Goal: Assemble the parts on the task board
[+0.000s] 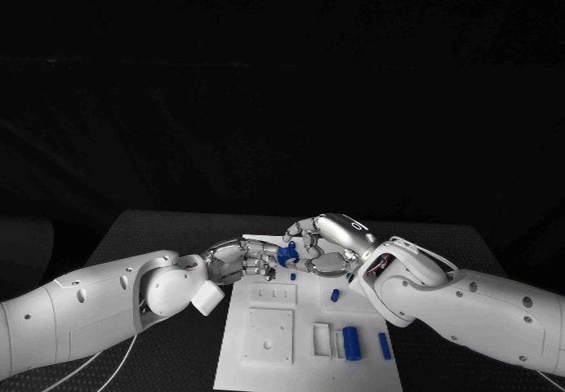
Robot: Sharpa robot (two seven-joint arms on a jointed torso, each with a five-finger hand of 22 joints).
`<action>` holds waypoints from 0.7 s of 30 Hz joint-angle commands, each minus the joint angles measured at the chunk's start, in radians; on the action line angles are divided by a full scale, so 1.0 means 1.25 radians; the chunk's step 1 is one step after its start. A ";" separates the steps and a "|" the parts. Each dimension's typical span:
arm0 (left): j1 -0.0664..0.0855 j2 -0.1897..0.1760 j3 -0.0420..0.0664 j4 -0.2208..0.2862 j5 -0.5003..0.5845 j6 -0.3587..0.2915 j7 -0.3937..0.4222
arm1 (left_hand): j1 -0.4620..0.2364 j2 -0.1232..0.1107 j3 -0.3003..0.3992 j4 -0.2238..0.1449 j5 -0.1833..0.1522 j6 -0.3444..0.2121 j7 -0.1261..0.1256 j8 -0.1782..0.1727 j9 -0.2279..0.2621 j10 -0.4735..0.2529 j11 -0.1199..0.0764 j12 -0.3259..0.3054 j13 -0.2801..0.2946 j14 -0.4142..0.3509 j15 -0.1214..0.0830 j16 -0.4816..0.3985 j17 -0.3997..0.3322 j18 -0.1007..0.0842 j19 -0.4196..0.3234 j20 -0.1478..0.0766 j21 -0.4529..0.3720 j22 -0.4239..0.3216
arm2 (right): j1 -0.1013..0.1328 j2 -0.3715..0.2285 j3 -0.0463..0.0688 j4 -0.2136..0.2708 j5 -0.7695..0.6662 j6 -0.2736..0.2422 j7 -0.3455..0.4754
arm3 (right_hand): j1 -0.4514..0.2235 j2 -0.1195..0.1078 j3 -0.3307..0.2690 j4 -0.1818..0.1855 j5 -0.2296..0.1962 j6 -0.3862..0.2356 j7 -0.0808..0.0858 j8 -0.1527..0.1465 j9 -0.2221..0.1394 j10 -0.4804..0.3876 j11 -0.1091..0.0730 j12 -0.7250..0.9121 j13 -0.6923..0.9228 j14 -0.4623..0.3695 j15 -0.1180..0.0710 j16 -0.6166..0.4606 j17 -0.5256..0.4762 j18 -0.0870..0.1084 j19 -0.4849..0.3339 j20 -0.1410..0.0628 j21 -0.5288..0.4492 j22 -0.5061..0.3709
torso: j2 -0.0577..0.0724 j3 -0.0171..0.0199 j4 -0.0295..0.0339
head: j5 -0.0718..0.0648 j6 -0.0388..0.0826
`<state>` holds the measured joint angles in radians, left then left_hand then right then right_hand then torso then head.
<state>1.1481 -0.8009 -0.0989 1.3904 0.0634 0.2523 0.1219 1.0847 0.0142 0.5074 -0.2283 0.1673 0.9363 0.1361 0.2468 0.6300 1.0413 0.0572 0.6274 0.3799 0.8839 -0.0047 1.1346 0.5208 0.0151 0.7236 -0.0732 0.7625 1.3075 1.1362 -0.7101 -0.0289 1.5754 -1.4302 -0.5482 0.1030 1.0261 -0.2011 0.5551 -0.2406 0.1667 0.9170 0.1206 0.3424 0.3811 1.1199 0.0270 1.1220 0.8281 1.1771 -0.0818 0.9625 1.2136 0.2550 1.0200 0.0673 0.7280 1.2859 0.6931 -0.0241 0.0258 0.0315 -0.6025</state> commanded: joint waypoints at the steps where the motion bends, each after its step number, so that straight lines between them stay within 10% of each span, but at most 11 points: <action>1: 0.001 0.002 0.001 0.003 -0.014 0.001 0.009 | 0.001 0.009 0.003 -0.004 0.004 0.006 -0.002 0.003 0.016 -0.007 0.001 0.003 -0.001 -0.006 0.002 -0.002 0.001 -0.002 -0.003 -0.023 -0.005 0.012 | -0.002 0.005 0.000 0.003 -0.013 -0.005 0.008 | 0.011 -0.006 0.038 0.019 -0.044 0.030 0.001 0.001 0.001 -0.007 -0.014 0.007 0.010 0.002 -0.006 0.010 0.003 0.005 0.003 -0.006 0.008 0.004 | 0.000 0.0000 -0.0010 | 0.001 0.000; 5: 0.001 0.002 0.001 0.002 -0.014 0.002 0.007 | 0.001 0.009 0.003 -0.004 0.004 0.006 -0.002 0.003 0.016 -0.007 0.001 0.004 -0.001 -0.006 0.002 -0.002 0.001 -0.002 -0.003 -0.023 -0.005 0.012 | -0.003 0.009 0.000 0.002 -0.013 -0.006 0.008 | 0.023 -0.005 0.088 0.041 -0.089 0.044 -0.003 0.005 0.003 -0.003 -0.019 0.011 0.023 0.004 -0.010 0.021 0.005 0.005 0.007 -0.010 0.019 0.009 | 0.000 -0.0002 -0.0004 | 0.001 -0.001; 21: 0.001 0.003 0.001 0.002 -0.014 0.005 0.004 | 0.000 0.010 0.004 -0.004 0.004 0.006 -0.002 0.004 0.016 -0.007 0.001 0.004 0.000 -0.006 0.002 -0.001 0.001 -0.002 -0.002 -0.023 -0.005 0.012 | -0.003 0.014 0.000 -0.002 -0.024 -0.001 0.006 | 0.033 0.003 0.155 0.068 -0.094 0.079 -0.018 0.024 0.015 0.004 -0.031 0.012 0.042 0.003 -0.019 0.038 0.007 0.005 0.010 -0.015 0.035 0.016 | 0.000 0.0003 -0.0008 | 0.002 -0.003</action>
<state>1.1483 -0.7992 -0.0989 1.3908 0.0499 0.2525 0.1213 1.0858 0.0147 0.5087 -0.2325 0.1694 0.9360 0.1355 0.2478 0.6302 1.0414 0.0573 0.6273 0.3799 0.8840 -0.0047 1.1346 0.5208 0.0151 0.7236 -0.0732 0.7625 1.3080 1.1329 -0.6936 -0.0290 1.5723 -1.4418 -0.5499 0.1045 1.0600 -0.1963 0.7427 -0.1559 0.0534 0.9377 0.0998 0.3708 0.3998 1.1386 0.0083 1.1336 0.8792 1.1827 -0.0988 1.0060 1.2208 0.2548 1.0324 0.0550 0.7690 1.3051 0.6933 -0.0241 0.0252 0.0339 -0.6062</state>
